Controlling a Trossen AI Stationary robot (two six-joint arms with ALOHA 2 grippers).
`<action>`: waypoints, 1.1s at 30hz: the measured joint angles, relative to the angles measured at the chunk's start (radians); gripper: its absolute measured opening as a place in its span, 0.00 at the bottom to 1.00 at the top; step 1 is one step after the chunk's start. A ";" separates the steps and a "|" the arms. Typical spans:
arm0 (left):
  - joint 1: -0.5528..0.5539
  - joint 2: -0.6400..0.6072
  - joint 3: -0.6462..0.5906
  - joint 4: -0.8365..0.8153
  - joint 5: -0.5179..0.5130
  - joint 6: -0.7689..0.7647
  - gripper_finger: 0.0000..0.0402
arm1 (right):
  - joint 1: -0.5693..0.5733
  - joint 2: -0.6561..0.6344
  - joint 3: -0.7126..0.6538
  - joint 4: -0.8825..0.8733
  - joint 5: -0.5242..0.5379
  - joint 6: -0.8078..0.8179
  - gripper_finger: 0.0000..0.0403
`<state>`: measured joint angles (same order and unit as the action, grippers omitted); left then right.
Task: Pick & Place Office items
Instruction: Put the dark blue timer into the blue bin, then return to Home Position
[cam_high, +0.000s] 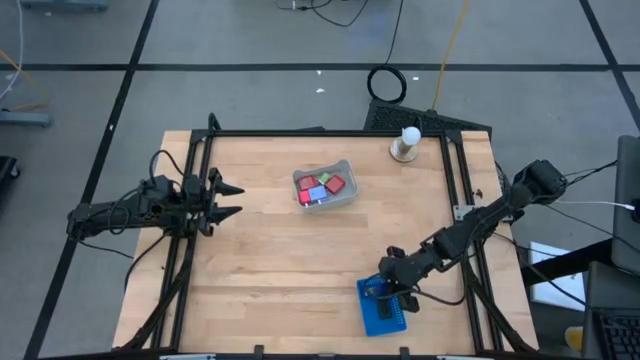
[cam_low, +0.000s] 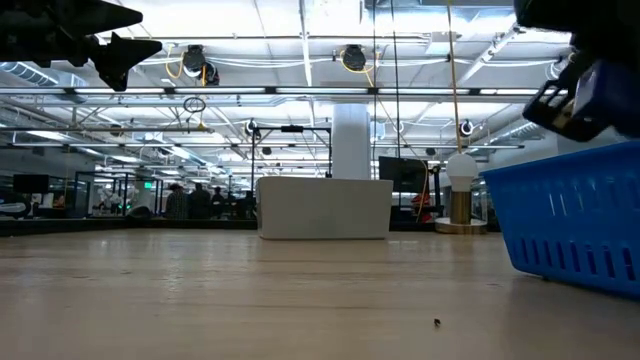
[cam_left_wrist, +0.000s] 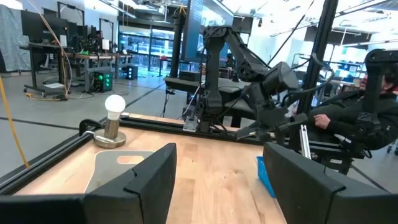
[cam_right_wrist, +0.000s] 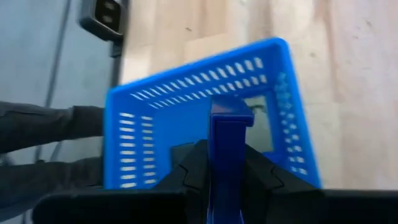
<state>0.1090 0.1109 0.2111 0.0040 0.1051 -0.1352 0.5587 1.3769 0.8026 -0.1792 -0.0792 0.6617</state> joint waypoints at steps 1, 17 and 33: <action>0.000 0.000 0.000 0.000 0.000 0.000 0.61 | 0.000 0.002 -0.008 -0.001 0.006 -0.002 0.10; 0.000 0.000 0.000 -0.001 -0.001 0.000 0.61 | -0.008 0.153 -0.045 0.245 0.029 0.013 0.12; 0.000 0.000 0.000 -0.001 -0.001 0.000 0.61 | -0.008 0.152 -0.044 0.286 0.034 -0.005 0.30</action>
<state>0.1091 0.1112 0.2115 0.0032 0.1043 -0.1352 0.5507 1.5292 0.7582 0.1067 -0.0451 0.6564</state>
